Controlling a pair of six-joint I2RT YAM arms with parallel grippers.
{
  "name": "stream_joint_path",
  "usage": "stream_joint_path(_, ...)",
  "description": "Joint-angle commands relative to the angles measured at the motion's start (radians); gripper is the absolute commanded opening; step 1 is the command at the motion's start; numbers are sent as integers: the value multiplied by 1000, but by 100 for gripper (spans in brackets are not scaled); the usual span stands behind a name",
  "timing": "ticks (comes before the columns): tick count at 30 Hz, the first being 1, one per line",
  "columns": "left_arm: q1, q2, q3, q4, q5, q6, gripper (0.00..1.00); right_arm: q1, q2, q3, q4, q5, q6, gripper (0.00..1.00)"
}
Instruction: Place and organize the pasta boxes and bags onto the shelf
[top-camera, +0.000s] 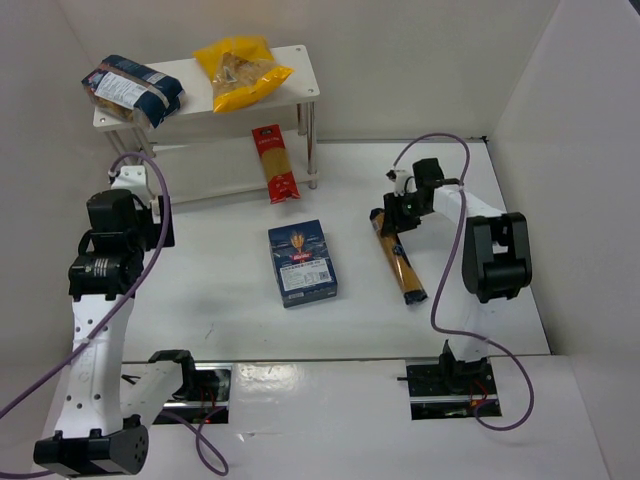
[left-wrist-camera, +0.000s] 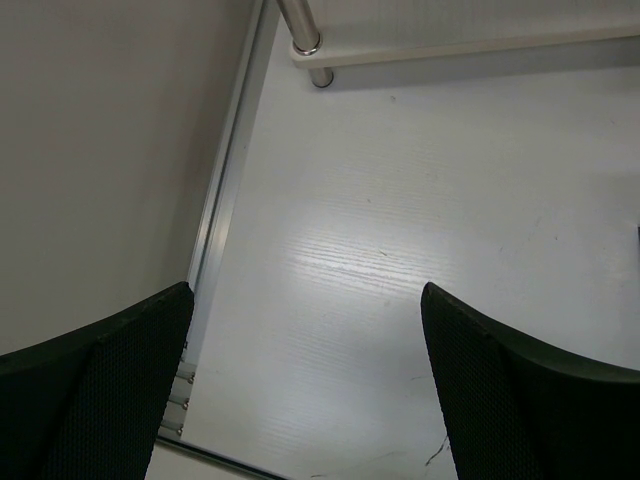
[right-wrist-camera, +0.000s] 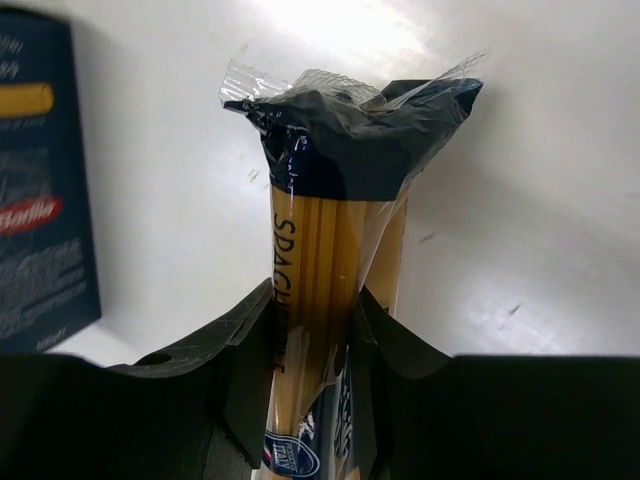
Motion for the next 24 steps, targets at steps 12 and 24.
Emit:
stream_joint_path(12,44,-14,2,18,78,3,100,91,179,295,277,217,41,49)
stream_joint_path(24,62,-32,13,9,113,12,100,122,-227,-143,334,325,-80,87)
